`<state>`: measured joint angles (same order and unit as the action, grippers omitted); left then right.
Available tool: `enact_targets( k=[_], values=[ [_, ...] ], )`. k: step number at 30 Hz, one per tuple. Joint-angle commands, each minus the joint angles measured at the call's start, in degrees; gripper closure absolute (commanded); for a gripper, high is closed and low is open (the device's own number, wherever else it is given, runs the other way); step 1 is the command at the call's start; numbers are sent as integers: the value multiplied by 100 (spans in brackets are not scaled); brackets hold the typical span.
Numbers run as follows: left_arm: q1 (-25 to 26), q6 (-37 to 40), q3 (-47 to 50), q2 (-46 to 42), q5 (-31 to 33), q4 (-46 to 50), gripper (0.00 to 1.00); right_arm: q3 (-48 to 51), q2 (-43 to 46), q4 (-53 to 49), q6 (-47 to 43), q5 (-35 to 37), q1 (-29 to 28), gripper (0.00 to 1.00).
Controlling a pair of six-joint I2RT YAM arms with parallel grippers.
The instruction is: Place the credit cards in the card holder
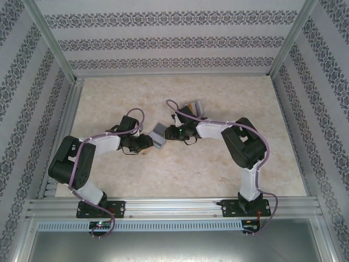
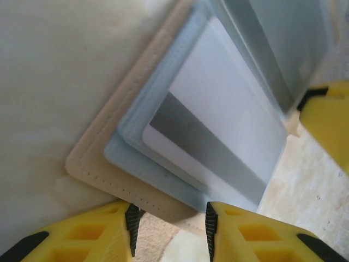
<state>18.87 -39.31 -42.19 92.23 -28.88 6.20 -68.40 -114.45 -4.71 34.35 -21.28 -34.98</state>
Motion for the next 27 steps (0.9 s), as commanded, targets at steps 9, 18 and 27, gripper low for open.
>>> enact_targets(
  k=[9,18,27],
  values=[
    [1254,-895,-56,-131,-56,-461,59,-1132,-710,-64,-132,-574,-10,60],
    [1295,-843,-544,-298,49,-213,55,-592,566,-519,-535,-206,272,60],
    [1270,-307,-1407,-427,476,577,52,4,2031,-1028,-990,212,1109,58]
  ],
)
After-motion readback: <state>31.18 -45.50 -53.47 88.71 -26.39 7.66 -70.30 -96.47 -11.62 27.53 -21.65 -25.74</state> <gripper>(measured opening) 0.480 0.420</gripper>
